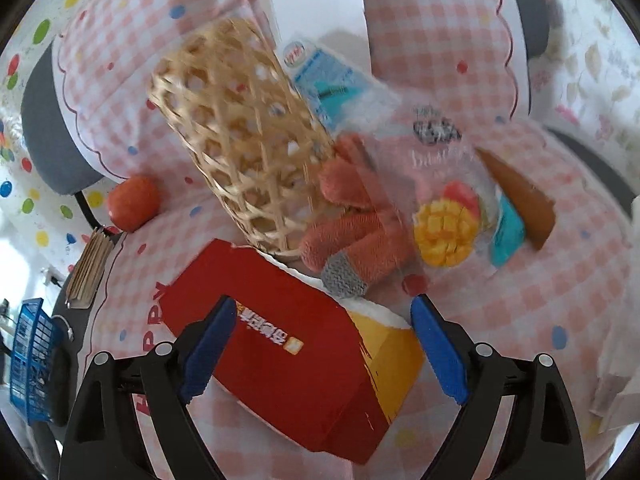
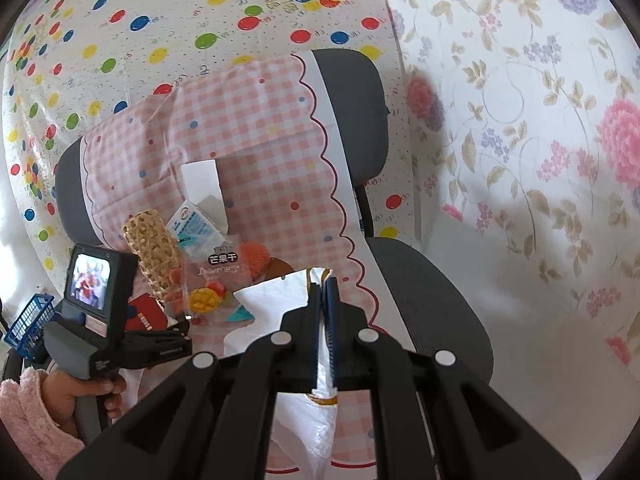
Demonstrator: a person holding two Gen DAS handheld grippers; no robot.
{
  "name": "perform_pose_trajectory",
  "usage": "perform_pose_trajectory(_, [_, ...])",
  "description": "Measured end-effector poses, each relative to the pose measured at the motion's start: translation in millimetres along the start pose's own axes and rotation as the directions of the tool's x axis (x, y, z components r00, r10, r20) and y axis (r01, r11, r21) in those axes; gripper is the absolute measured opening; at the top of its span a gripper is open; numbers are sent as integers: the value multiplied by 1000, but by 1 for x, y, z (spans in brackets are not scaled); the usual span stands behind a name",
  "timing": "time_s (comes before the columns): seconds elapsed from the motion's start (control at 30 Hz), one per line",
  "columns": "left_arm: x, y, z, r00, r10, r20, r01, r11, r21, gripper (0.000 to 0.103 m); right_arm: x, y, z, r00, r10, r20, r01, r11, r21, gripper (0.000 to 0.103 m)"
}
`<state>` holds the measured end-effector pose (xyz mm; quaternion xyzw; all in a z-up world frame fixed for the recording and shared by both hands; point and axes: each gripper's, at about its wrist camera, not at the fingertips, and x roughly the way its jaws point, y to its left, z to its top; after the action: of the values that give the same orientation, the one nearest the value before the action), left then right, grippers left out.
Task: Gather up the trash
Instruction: 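Lift the white paper bag with the right tool while the left tool approaches the red box, then grasp the red snack box with the left tool while the right tool carries the paper bag to the bin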
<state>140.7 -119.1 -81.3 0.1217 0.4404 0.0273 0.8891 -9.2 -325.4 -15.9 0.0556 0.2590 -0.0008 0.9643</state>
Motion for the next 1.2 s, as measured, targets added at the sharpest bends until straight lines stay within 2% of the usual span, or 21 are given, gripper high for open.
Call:
perform_pose_trajectory(0.17, [-9,16,-13,1000,-21,-13,21,1000,-11,88,-1,1,-3,1000,13,-10,-13,1000,0,4])
perform_pose_trajectory(0.3, [-27,57,-40,995,-93,-21,92,994,-59,89,-5,7,-4,999,31,-11,-31,1000,-5,4])
perform_pose_trajectory(0.4, [-34,93,-62,994,-99,-42,94,989,-110,88,-9,14,-7,999,46,-12,-46,999,-15,4])
perform_pose_trajectory(0.57, [-45,135,-88,980,-194,-48,177,955,-240,88,-13,30,-11,997,69,-20,-69,997,-32,4])
perform_pose_trajectory(0.67, [-49,144,-89,978,-209,-20,194,933,-304,90,-13,39,-12,997,78,-26,-79,996,-42,4])
perform_pose_trajectory(0.77, [-39,143,-80,987,-161,-22,146,938,-315,90,-14,46,-13,996,82,-29,-84,995,-54,4])
perform_pose_trajectory(0.87, [-22,138,-76,994,-90,-61,67,949,-308,91,-17,51,-12,996,82,-27,-83,994,-66,4])
perform_pose_trajectory(0.93, [-21,142,-78,994,-95,-61,68,934,-352,91,-20,52,-13,997,79,-25,-81,994,-75,4])
perform_pose_trajectory(1.03, [-18,153,-84,987,-145,-73,101,902,-419,91,-23,51,-14,996,79,-29,-81,993,-82,4])
perform_pose_trajectory(1.13, [-21,156,-90,985,-160,-71,118,905,-409,86,-27,50,-15,996,82,-30,-84,993,-80,4])
perform_pose_trajectory(1.2, [-24,157,-92,983,-170,-66,130,910,-394,79,-30,49,-16,996,84,-28,-86,993,-80,4])
